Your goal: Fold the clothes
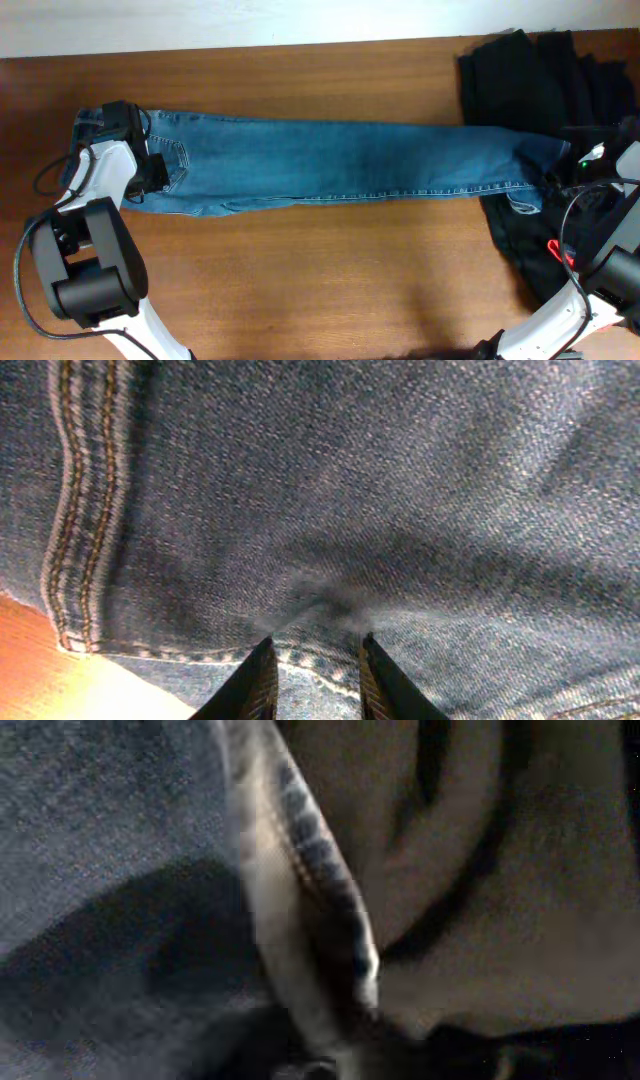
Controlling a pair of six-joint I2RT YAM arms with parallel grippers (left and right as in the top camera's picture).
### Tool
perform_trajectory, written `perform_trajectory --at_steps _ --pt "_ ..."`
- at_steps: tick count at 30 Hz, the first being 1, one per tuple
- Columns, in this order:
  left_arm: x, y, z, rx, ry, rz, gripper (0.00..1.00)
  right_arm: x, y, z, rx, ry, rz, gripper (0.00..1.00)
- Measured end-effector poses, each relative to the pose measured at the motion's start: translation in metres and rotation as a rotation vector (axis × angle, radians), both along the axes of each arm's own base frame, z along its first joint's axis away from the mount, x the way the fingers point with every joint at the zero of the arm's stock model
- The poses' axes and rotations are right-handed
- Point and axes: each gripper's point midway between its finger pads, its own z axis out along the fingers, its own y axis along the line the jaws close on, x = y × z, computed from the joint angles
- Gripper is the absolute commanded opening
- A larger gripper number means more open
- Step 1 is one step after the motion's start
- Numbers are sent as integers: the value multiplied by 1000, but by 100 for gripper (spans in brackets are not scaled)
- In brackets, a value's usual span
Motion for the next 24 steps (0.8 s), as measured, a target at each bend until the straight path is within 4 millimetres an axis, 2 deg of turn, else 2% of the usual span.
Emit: perform_trajectory --at_steps 10,12,14,15,16,17,18,19,20,21,22,23,24 --pt "0 -1 0 -8 -1 -1 27 6 1 4 1 -37 52 4" --pt "0 -1 0 -8 -1 -1 27 16 2 16 9 -91 75 4" --pt "-1 -2 -1 -9 2 -2 27 31 5 44 1 -192 123 4" --pt "-1 -2 -1 -9 2 -2 27 46 10 76 -17 -288 176 4" --pt "-1 -2 -1 -11 2 -2 28 61 22 117 -49 -401 252 4" --pt "-1 -2 -1 -12 3 -2 27 69 36 146 -67 -474 320 4" --pt "-1 -2 -1 -12 3 -2 28 73 47 163 -79 -513 366 4" --pt "-1 -2 -1 -12 2 -2 28 83 90 209 -103 -632 510 4" --pt "-1 -2 -1 -12 2 -2 28 85 115 228 -111 -682 588 4" --pt "-1 -2 -1 -12 3 -2 28 87 159 250 -112 -749 711 4" --pt "-1 -2 -1 -12 3 -2 28 86 197 263 -97 -796 812 4" --pt "-1 -2 -1 -12 3 -2 28 84 232 270 -73 -828 902 4" --pt "-1 -2 -1 -14 4 -2 28 80 276 274 -39 -863 1012 4"
